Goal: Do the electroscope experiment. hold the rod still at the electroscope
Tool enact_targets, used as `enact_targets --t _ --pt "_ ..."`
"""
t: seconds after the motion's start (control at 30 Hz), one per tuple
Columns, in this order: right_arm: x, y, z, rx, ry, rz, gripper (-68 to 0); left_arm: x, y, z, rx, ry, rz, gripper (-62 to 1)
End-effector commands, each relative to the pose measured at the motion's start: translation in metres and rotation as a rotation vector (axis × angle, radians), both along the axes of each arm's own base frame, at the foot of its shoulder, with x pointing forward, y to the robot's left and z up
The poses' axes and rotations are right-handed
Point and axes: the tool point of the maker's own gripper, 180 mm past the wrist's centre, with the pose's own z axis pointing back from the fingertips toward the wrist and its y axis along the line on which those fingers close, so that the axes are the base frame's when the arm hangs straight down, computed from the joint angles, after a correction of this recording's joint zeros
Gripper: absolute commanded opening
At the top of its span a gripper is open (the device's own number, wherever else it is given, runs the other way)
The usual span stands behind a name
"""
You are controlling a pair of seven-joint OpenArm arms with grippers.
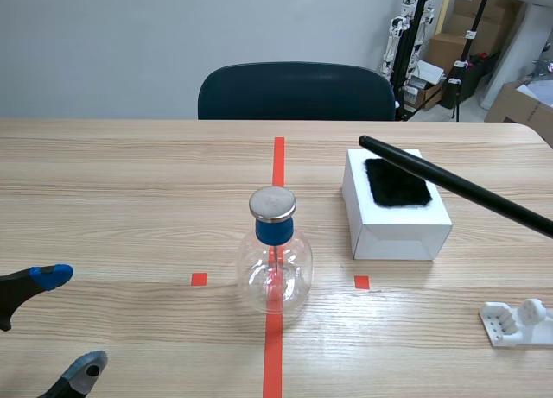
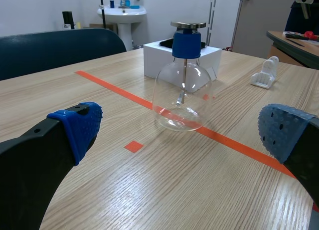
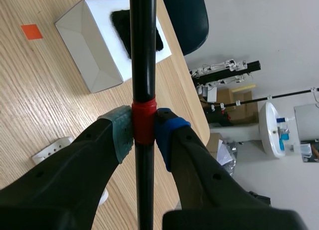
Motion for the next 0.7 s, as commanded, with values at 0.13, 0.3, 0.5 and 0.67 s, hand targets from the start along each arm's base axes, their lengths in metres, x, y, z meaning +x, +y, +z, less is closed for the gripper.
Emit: enact_targets --t 0.13,0.3,0.5,0.67 --pt "0.0013 0.006 0.0035 0.02 -0.008 0.021 -63.8 0.0027 0.0056 0.0065 -0.006 -0.026 0.012 1.4" --pt "0.0012 0.006 0.0033 0.021 -0.006 0.022 -63.8 0.0027 0.0056 0.0065 -0.006 -0.026 0.012 1.4" --pt "0.0012 0.006 0.0033 0.021 -0.006 0.022 -63.8 0.0027 0.0056 0.0065 -0.006 -0.026 0.012 1.4" --pt "0.0012 0.006 0.0033 0.021 -0.006 0.022 -63.8 0.0027 0.0056 0.0065 -0.006 -0.026 0.012 1.4"
